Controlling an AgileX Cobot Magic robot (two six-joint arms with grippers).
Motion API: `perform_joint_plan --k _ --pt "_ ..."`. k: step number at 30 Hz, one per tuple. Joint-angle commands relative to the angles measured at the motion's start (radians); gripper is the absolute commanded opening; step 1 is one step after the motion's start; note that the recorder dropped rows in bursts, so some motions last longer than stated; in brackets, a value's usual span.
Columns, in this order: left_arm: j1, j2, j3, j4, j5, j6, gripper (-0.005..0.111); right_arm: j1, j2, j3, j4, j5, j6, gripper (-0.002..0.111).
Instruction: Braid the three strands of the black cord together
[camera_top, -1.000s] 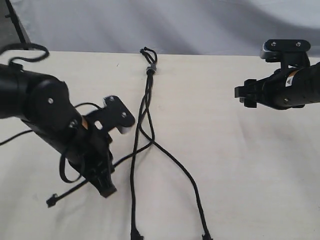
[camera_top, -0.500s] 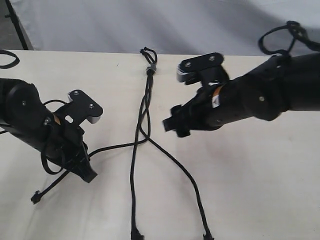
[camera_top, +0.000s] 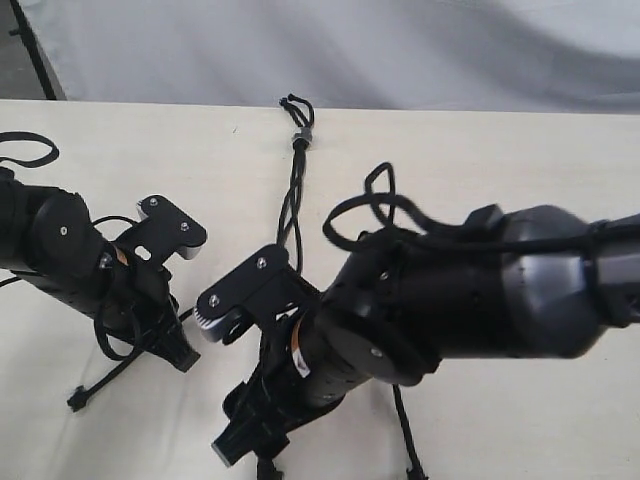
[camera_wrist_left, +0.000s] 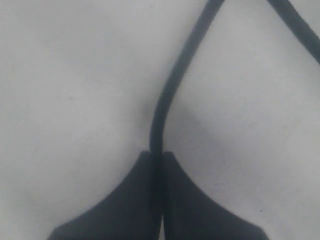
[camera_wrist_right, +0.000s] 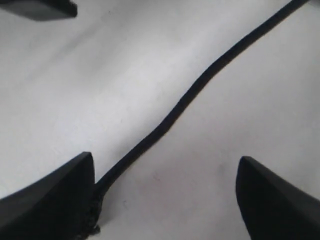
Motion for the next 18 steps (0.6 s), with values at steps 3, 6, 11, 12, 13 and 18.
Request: perform_joint_plan --k 3,6,11,12,13,18 --pt "0.003 0.007 0.006 -0.019 -0.003 -0.009 0.001 0.017 0.076 -0.003 0.003 -0.011 0.062 0.073" --pt "0.003 0.007 0.006 -0.019 -0.003 -0.009 0.001 0.017 0.101 -0.003 0.003 -0.019 0.062 0.07" --pt "0.003 0.007 0.006 -0.019 -0.021 -0.009 0.001 0.017 0.114 -0.003 0.001 -0.012 0.057 0.029" --pt "0.003 0.007 0.006 -0.019 -0.021 -0.009 0.001 0.017 0.112 -0.003 -0.004 -0.004 0.048 0.021" --pt "0.003 0.007 0.006 -0.019 -0.021 -0.009 0.001 0.017 0.106 -0.006 -0.021 0.008 0.047 0.011" --pt "0.003 0.007 0.006 -0.019 -0.017 -0.009 0.001 0.011 0.034 -0.051 -0.163 0.147 0.067 0.0"
